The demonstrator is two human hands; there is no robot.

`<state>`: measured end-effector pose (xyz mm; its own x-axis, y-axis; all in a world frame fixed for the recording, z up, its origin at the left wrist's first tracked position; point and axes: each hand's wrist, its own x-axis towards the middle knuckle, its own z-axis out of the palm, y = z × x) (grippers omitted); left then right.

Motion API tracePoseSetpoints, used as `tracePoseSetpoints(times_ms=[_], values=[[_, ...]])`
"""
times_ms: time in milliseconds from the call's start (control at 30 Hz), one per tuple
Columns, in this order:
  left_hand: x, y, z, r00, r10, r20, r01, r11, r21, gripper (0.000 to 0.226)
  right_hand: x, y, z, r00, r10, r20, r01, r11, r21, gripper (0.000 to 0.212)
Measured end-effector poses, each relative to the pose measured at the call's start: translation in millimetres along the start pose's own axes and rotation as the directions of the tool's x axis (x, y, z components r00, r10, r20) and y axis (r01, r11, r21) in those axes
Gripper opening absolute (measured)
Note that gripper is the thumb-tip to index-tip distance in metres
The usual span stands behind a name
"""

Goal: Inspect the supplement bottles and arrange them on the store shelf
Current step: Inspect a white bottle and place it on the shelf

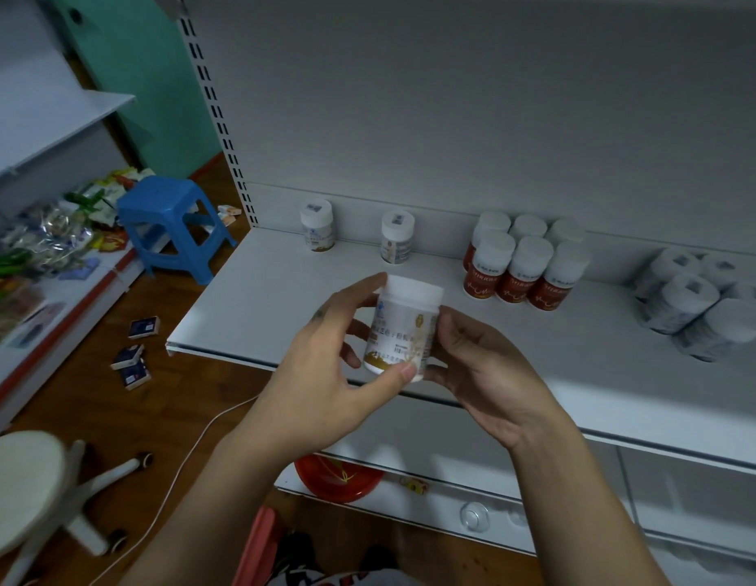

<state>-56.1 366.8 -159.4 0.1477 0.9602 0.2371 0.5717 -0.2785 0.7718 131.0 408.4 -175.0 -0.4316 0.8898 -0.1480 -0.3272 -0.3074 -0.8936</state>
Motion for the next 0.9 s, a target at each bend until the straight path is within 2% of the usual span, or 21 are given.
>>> tracePoseSetpoints(times_ms=[200,367,500,667,767,900], values=[[-3,1,2,1.0,-0.019,-0.007,0.019,0.999,-0.028,0.07,1,-1,0,1.0,-0.028,0.004,0.029,0.998,-0.048,0.041],[-2,1,6,0.998,-0.064,0.011,0.063,0.994,0.089,0.093,-1,0,2,0.999,-0.033,-0.014,0.032,0.998,-0.059,0.044],[-2,3,8,0.993,-0.121,0.008,0.12,0.991,0.062,0.098,-2,0,0,0.998,-0.032,-0.055,0.029,0.998,-0.051,0.041],[-4,4,9,0.979,-0.202,0.032,0.204,0.96,-0.193,0.07,-3,-4,-5,0.992,-0.061,-0.113,0.051,0.995,-0.087,0.041],[-4,3,10,0.983,-0.169,0.065,0.179,0.96,-0.215,0.059,-3,-3,-4,0.995,-0.049,-0.089,0.041,0.996,-0.085,0.041],[-4,2,8,0.985,-0.144,0.094,0.162,0.961,-0.225,0.059,-4,-4,-4,0.998,-0.01,-0.069,0.007,0.999,-0.044,0.04]])
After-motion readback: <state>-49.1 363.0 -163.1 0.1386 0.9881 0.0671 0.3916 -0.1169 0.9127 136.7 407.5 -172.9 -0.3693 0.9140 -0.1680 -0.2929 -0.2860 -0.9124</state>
